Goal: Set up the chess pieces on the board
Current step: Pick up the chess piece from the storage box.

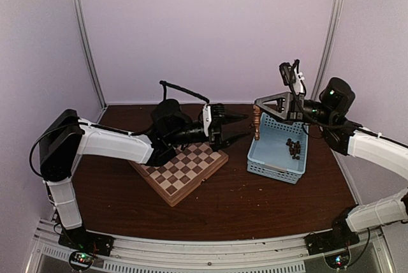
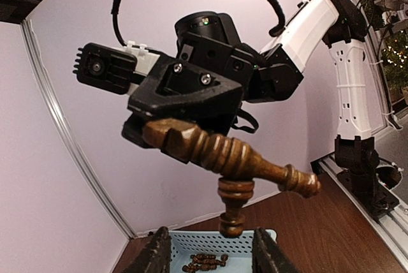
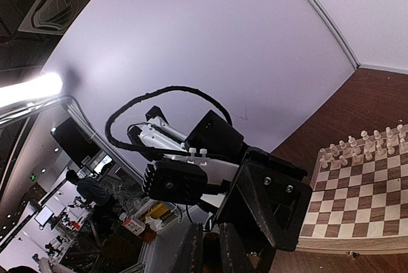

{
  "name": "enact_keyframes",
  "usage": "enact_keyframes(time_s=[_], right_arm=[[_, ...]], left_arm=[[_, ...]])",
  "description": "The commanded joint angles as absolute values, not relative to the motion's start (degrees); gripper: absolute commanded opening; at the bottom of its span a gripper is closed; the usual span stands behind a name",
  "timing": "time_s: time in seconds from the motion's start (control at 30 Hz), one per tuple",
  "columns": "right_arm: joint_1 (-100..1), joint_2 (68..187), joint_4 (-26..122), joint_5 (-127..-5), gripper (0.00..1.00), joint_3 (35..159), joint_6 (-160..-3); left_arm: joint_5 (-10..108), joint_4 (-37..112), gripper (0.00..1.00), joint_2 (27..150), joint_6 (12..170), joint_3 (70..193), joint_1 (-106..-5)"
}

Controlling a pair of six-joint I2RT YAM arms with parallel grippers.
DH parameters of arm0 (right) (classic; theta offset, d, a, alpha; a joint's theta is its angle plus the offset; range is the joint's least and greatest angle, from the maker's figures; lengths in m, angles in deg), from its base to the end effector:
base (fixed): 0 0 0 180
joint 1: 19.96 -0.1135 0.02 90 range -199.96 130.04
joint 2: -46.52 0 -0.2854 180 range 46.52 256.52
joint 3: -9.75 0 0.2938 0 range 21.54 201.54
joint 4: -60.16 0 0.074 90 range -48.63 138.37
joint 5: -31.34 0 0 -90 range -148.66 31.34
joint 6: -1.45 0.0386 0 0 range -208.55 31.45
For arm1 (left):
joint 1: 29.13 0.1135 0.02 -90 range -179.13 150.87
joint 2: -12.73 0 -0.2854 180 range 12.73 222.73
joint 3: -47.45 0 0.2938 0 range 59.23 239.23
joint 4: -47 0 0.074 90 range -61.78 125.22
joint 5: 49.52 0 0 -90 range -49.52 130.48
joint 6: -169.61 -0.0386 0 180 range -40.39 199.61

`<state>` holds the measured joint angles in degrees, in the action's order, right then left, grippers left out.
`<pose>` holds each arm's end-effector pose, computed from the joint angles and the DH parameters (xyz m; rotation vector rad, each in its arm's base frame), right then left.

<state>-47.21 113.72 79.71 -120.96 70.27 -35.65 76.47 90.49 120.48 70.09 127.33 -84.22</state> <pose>0.2429 0.1636 0.3629 -0.7309 1.6156 1.7946 0.2493 -0.3968 0.2763 1.1818 0.8128 -1.0679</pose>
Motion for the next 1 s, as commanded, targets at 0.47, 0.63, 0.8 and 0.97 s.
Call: enact_keyframes(time_s=[0.47, 0.63, 0.8, 0.97], right_arm=[[-47.9, 114.2, 80.3, -120.4, 0.0, 71.2, -37.0], [-48.0, 114.4, 80.4, -120.4, 0.0, 71.4, -37.0], [-48.2, 114.5, 80.6, -120.3, 0.0, 71.5, -37.0], [-48.3, 114.4, 80.4, -120.1, 0.0, 71.5, -36.9]], left_arm=[[80.8, 96.0, 0.32, 121.4, 71.6, 127.7, -84.3], [80.7, 96.0, 0.37, 121.7, 71.6, 127.8, -84.3], [81.1, 96.0, 0.32, 122.6, 72.4, 129.3, -84.3], [81.6, 95.9, 0.23, 122.6, 72.0, 129.2, -84.3]])
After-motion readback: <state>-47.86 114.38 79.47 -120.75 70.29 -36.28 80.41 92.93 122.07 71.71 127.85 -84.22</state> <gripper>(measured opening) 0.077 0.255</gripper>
